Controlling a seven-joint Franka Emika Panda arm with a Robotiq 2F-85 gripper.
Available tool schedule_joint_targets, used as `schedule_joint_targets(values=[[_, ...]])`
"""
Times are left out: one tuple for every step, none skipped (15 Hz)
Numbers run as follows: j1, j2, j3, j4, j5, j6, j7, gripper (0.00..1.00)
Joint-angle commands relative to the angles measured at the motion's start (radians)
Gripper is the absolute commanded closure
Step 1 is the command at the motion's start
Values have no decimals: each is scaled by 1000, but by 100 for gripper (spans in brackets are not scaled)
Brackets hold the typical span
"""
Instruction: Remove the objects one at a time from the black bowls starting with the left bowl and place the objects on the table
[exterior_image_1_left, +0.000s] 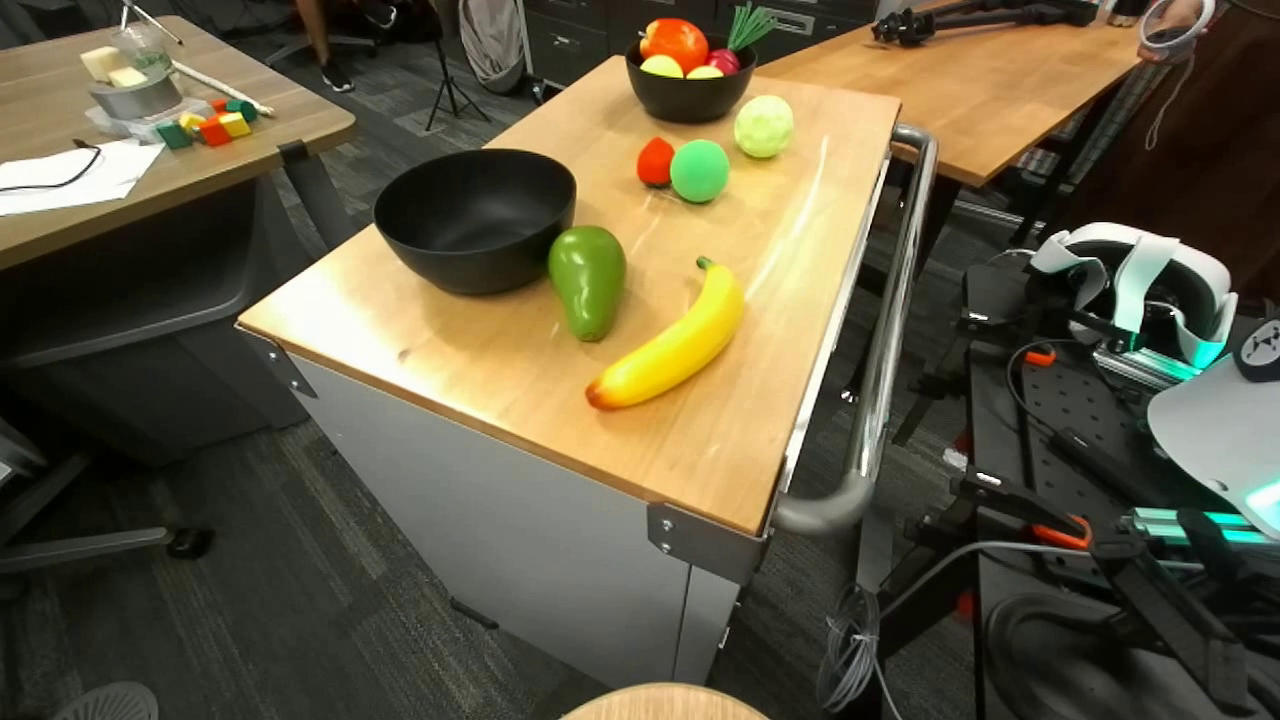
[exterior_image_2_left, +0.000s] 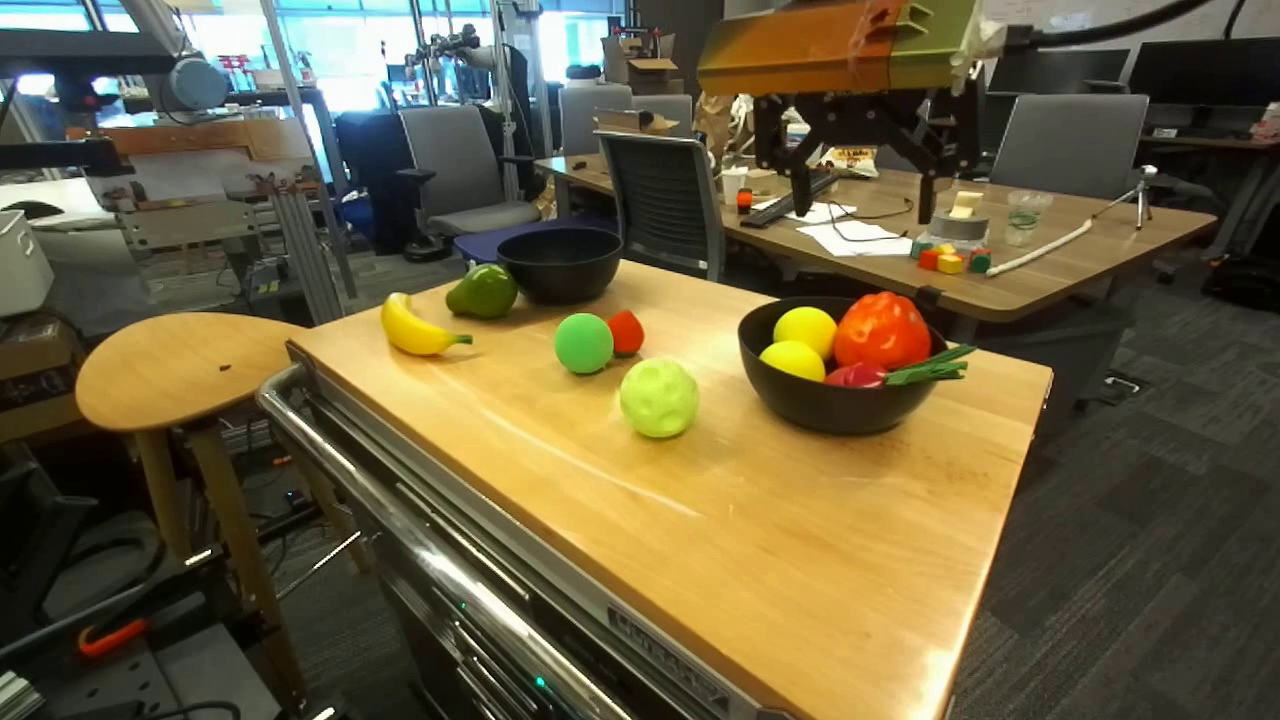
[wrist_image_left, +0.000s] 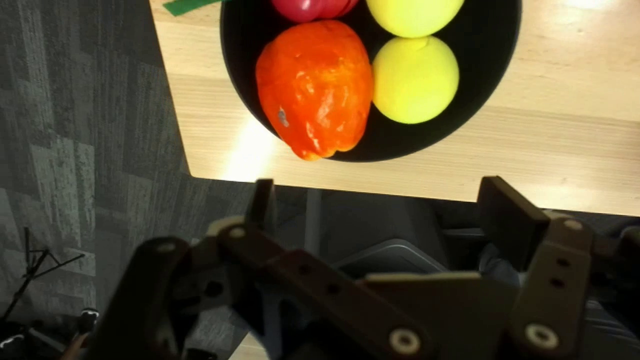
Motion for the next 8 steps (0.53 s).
schedule_joint_targets(values=[[-43, 93, 13, 104, -35, 0, 88, 0], [-52, 112, 16, 118, -43, 4, 104, 0], [-58, 131, 17, 131, -53, 9, 119, 0], [-63, 148, 20, 140, -63, 15, 132, 0], [-67, 163, 23, 149, -70, 18, 143, 0], [-68, 177, 26, 156, -79, 22, 157, 0], [-69, 188, 30, 156, -88, 28, 166, 0], [-69, 200, 35, 158, -94, 34, 173, 0]])
